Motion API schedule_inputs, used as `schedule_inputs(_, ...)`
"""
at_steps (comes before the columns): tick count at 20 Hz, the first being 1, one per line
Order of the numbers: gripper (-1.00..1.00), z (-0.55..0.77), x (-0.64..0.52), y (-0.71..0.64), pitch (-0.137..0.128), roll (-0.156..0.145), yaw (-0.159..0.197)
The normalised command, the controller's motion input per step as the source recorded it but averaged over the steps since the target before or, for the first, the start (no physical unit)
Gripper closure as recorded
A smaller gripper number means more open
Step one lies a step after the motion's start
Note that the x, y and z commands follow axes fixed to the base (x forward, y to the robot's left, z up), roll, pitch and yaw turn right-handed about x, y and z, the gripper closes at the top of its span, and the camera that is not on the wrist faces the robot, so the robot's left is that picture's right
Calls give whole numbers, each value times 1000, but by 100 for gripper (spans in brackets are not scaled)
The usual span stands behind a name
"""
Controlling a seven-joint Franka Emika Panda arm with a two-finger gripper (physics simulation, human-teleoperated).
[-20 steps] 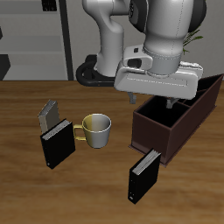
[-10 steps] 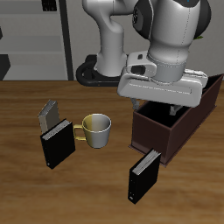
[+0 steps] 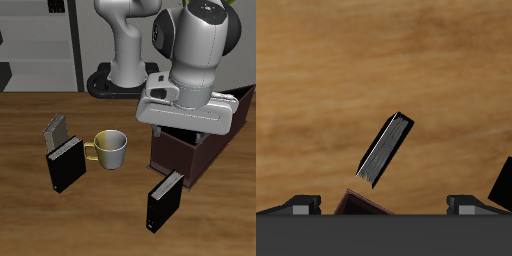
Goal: Place the left black book into the left desk caddy's back compartment
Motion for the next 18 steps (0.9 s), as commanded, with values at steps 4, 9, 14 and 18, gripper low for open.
schedule_inputs(4, -100, -386, 127, -26, 13, -2, -21)
schedule_inputs(9, -100, -308, 54, -131, 10, -10, -19)
schedule_inputs(14, -100, -340, 53, -86, 31, -2, -28)
schedule_inputs(18, -100, -273, 36, -1, 21, 22, 1)
